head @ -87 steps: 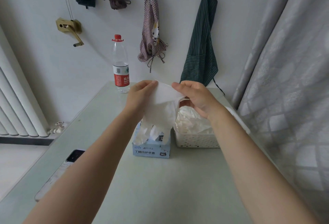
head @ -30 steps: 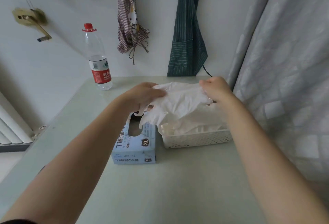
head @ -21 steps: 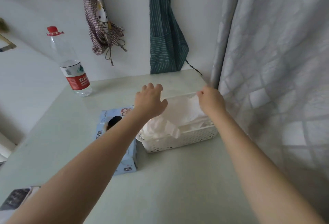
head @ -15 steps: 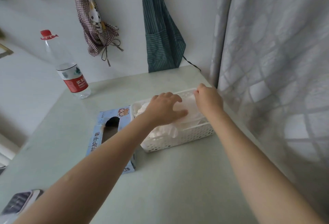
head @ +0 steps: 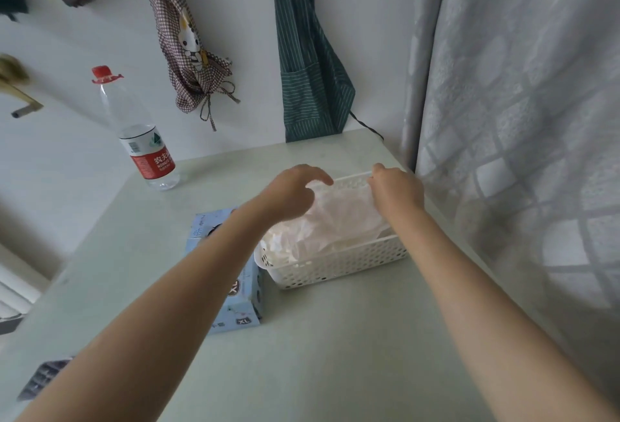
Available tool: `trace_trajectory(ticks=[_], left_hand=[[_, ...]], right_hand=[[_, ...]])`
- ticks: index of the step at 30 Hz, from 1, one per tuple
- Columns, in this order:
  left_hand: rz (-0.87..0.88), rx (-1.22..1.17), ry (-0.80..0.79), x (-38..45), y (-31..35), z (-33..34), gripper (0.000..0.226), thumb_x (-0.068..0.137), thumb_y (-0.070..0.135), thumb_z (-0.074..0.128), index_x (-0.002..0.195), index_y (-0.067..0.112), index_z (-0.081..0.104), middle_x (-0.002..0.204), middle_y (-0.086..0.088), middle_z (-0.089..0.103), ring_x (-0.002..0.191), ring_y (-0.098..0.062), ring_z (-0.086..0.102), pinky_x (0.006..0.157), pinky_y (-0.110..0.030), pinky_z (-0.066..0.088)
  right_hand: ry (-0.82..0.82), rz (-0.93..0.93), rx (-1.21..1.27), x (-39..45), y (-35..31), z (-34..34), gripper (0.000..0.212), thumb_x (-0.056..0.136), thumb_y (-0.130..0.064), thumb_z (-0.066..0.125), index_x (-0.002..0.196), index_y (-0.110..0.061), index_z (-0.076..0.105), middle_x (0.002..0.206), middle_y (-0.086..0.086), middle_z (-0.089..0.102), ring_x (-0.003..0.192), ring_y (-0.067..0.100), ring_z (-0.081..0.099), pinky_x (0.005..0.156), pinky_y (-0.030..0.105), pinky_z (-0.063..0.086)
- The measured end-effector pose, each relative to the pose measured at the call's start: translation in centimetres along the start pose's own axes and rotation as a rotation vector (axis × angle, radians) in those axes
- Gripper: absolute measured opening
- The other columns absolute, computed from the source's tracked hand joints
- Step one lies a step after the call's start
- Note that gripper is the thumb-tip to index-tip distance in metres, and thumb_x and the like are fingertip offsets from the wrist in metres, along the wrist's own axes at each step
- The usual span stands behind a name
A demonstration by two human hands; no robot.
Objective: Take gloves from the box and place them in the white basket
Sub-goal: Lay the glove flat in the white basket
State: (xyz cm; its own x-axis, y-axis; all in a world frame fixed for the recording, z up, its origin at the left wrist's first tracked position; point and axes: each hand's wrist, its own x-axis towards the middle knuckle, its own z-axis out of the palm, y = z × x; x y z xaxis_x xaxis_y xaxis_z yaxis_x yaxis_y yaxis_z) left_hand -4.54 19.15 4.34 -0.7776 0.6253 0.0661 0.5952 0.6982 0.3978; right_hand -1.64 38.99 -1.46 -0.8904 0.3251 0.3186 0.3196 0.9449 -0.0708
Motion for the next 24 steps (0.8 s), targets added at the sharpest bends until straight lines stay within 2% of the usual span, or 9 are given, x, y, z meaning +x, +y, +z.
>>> trace_trajectory(ticks=[2, 5, 8, 11, 15, 17, 19, 21, 24], left_hand=[[0.057, 0.000, 0.043, 0.4, 0.3, 2.3, 0.040, 0.097, 0.018, 0.050, 0.137, 0.021, 0.052, 0.146, -0.003, 0.046, 0.137, -0.021, 0.039, 0.112, -0.031, 0.027], [-0.004, 0.256, -0.094, 0.8, -1.2, 5.8, 0.066, 0.095, 0.060, 0.042, 0.151, 0.028, 0.027, 0.159, 0.001, 0.024, 0.147, -0.020, 0.019, 0.119, -0.045, 0.016], [-0.048, 0.315, -0.154, 1.0, -2.7, 6.9, 0.078, 0.090, 0.074, 0.032, 0.154, 0.031, 0.016, 0.163, 0.003, 0.015, 0.150, -0.019, 0.011, 0.119, -0.051, 0.011], [-0.032, 0.129, -0.091, 0.6, -2.7, 5.4, 0.078, 0.090, 0.071, 0.040, 0.153, 0.029, 0.022, 0.160, 0.003, 0.024, 0.147, -0.019, 0.021, 0.119, -0.049, 0.018], [0.027, -0.044, 0.237, -1.1, -3.8, 1.1, 0.044, 0.099, 0.045, 0.048, 0.137, 0.023, 0.052, 0.143, -0.001, 0.049, 0.131, -0.019, 0.045, 0.110, -0.038, 0.035], [-0.068, -0.079, 0.394, -2.4, -6.0, -0.4, 0.026, 0.099, 0.027, 0.051, 0.121, 0.022, 0.064, 0.128, -0.001, 0.057, 0.117, -0.020, 0.053, 0.096, -0.029, 0.041], [-0.214, -0.096, 0.480, -3.9, -8.6, -1.2, 0.025, 0.096, 0.015, 0.049, 0.108, 0.022, 0.070, 0.117, -0.002, 0.059, 0.104, -0.021, 0.057, 0.083, -0.026, 0.040], [-0.344, -0.115, 0.495, -5.8, -11.1, -1.5, 0.028, 0.092, 0.009, 0.048, 0.100, 0.022, 0.071, 0.111, -0.003, 0.059, 0.100, -0.021, 0.058, 0.079, -0.025, 0.040], [-0.494, -0.172, 0.490, -9.0, -14.3, -1.3, 0.027, 0.091, 0.008, 0.049, 0.101, 0.021, 0.071, 0.114, -0.006, 0.056, 0.099, -0.024, 0.059, 0.078, -0.027, 0.041]], right_hand=[[-0.007, -0.008, -0.023, -0.1, 0.1, 0.0, 0.013, 0.097, -0.009, 0.049, 0.109, -0.008, 0.054, 0.094, 0.010, 0.068, 0.083, 0.031, 0.065, 0.056, 0.029, 0.033], [-0.023, -0.010, -0.071, -0.3, 0.1, -0.1, 0.021, 0.091, 0.000, 0.048, 0.110, -0.007, 0.054, 0.097, 0.010, 0.069, 0.086, 0.030, 0.067, 0.057, 0.029, 0.036], [-0.022, -0.007, -0.102, -0.5, 0.2, -0.3, 0.024, 0.087, 0.005, 0.047, 0.107, -0.006, 0.056, 0.099, 0.010, 0.069, 0.090, 0.029, 0.068, 0.061, 0.028, 0.036], [0.031, 0.005, -0.104, -0.7, -0.3, -0.7, 0.024, 0.088, 0.004, 0.048, 0.109, -0.007, 0.054, 0.105, 0.010, 0.065, 0.091, 0.028, 0.067, 0.062, 0.030, 0.036], [0.156, 0.012, -0.054, -0.8, -2.9, -2.2, 0.035, 0.088, 0.001, 0.052, 0.122, -0.004, 0.044, 0.119, 0.017, 0.049, 0.097, 0.029, 0.059, 0.061, 0.034, 0.037], [0.197, -0.048, 0.002, -0.7, -5.4, -3.0, 0.030, 0.088, 0.003, 0.049, 0.118, -0.001, 0.046, 0.116, 0.019, 0.049, 0.093, 0.032, 0.057, 0.059, 0.034, 0.035], [0.193, -0.142, 0.070, -0.9, -8.5, -3.3, 0.022, 0.091, 0.001, 0.047, 0.113, -0.002, 0.050, 0.112, 0.017, 0.050, 0.090, 0.033, 0.056, 0.058, 0.035, 0.034], [0.140, -0.254, 0.169, -1.1, -11.7, -3.1, 0.015, 0.096, -0.007, 0.044, 0.107, -0.006, 0.054, 0.108, 0.012, 0.053, 0.089, 0.030, 0.055, 0.060, 0.034, 0.035], [-0.057, -0.378, 0.348, -2.2, -17.2, -2.5, 0.017, 0.095, -0.015, 0.046, 0.098, -0.011, 0.062, 0.100, 0.004, 0.055, 0.087, 0.023, 0.053, 0.068, 0.033, 0.043]])
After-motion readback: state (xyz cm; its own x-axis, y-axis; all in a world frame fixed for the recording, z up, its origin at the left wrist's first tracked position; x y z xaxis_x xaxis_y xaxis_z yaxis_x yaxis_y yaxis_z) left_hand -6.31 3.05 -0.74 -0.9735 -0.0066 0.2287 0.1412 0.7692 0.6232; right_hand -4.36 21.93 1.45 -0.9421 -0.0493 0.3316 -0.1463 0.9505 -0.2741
